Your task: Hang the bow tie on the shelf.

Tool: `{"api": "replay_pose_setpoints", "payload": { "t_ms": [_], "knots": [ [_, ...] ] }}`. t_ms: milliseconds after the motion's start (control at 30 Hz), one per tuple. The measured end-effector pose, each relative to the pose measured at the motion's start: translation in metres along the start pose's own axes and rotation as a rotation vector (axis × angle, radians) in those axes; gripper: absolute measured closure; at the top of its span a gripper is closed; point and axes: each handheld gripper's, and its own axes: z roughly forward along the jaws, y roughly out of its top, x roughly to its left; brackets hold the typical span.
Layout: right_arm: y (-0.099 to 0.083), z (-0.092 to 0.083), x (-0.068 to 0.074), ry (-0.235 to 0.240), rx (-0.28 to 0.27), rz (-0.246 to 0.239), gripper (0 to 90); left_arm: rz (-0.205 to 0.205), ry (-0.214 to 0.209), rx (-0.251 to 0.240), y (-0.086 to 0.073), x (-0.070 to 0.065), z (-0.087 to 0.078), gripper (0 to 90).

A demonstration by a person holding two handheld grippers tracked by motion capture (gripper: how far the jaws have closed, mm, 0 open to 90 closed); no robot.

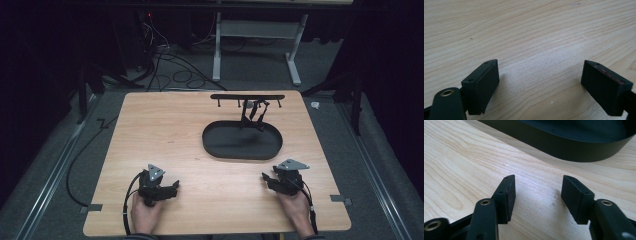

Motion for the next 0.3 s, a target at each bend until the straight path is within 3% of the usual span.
{"api": "replay_pose_setpoints", "payload": {
  "t_ms": [300],
  "knots": [
    [0.0003,0.0004,0.0003,0.007,0.003,-0.006,42.4,0.0,-0.001,-0.001,-0.0001,0.0,-0.0001,15.3]
  ]
}}
